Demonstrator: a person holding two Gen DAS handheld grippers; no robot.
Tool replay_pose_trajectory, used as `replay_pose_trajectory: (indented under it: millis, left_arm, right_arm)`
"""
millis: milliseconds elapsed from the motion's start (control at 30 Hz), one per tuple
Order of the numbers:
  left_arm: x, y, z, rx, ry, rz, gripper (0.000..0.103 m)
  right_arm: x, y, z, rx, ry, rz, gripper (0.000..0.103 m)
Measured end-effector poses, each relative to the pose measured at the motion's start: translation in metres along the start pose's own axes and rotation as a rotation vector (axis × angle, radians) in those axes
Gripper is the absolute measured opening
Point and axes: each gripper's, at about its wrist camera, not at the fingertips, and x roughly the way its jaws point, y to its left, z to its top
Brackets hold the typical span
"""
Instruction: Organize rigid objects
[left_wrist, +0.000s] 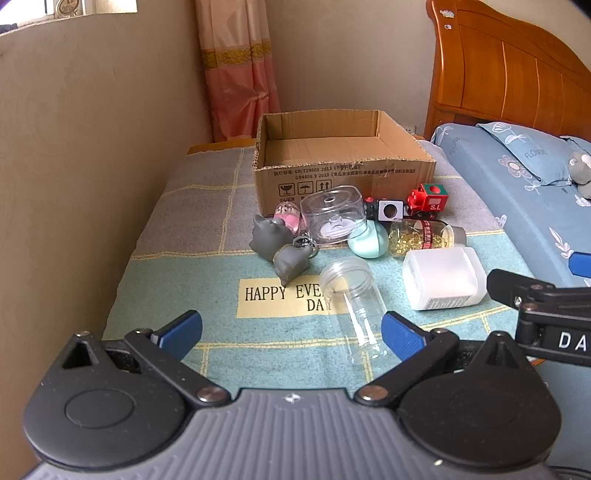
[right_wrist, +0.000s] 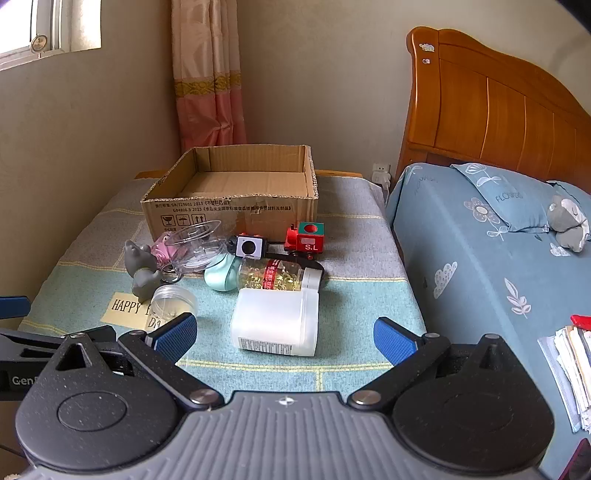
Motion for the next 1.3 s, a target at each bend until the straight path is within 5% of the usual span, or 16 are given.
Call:
replay_pose_trajectory:
  millis: [800,1300]
  left_arm:
    - [0.005,0.000,0.000,0.035,-0.022,-0.026,0.102]
    - [0.031,-0.012,-0.005,0.211,-0.029,-0.206,0.102]
  right_arm:
    - [0.002,0.001,0.000,-0.008,-0.008,-0.006,0.103]
    - [0.010,-0.013,-0.002,-0.037,-0.093,0.072,0.103]
